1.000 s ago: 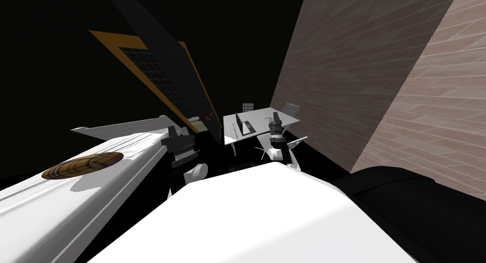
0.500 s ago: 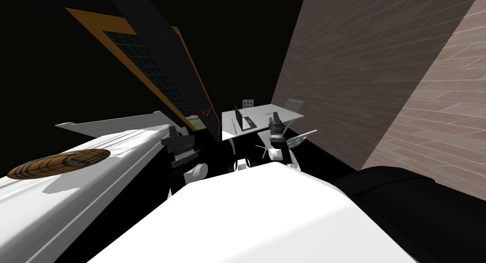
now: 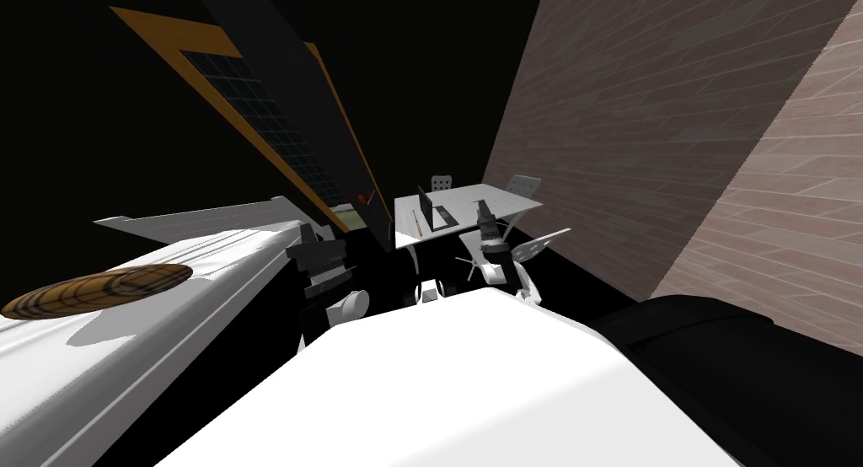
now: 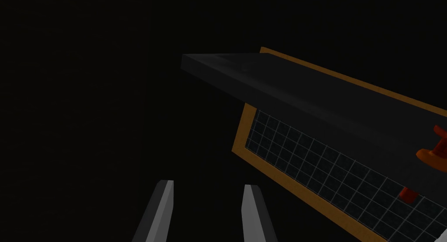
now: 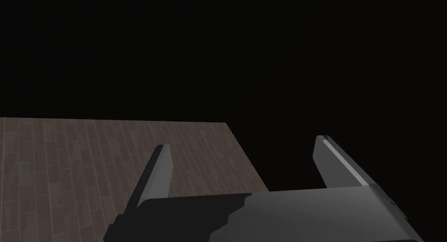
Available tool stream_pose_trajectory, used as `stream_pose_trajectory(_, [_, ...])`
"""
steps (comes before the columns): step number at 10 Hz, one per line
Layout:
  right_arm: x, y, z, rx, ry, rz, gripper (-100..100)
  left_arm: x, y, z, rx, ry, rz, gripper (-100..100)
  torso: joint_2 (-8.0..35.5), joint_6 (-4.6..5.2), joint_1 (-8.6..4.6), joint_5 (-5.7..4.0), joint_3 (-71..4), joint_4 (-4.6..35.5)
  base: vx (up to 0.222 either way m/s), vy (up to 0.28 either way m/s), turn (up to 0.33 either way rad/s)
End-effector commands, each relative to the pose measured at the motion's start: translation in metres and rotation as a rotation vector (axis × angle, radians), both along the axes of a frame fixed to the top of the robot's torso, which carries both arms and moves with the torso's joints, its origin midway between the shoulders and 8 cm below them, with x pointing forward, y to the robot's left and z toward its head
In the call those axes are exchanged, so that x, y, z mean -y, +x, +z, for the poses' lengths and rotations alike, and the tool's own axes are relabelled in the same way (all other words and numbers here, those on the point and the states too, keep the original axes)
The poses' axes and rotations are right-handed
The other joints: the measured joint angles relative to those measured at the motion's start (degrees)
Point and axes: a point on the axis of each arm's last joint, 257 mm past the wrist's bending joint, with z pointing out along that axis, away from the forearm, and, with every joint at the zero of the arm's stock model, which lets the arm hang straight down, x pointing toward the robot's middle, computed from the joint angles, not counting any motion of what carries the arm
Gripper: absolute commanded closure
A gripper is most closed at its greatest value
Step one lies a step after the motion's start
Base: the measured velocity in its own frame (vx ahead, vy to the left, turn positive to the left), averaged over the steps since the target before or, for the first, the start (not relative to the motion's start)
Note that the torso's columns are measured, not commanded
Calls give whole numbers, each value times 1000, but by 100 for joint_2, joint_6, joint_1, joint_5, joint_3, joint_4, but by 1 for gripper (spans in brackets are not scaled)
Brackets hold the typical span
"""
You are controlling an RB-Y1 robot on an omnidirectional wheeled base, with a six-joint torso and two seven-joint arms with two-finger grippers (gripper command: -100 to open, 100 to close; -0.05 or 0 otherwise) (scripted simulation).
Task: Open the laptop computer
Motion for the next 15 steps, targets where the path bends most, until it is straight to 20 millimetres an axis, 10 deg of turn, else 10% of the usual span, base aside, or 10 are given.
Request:
stream_pose_trajectory(1, [-2, 4, -6, -21, -176, -49, -100, 0, 0, 0, 0, 0, 0, 0, 0, 0, -1, 0, -1, 0, 29, 70, -1])
stream_pose_trajectory(15, [2, 19, -32, -36, -894, -322, -100, 0, 0, 0, 0, 0, 0, 0, 4, 0, -6, -2, 1, 1, 29, 58, -1])
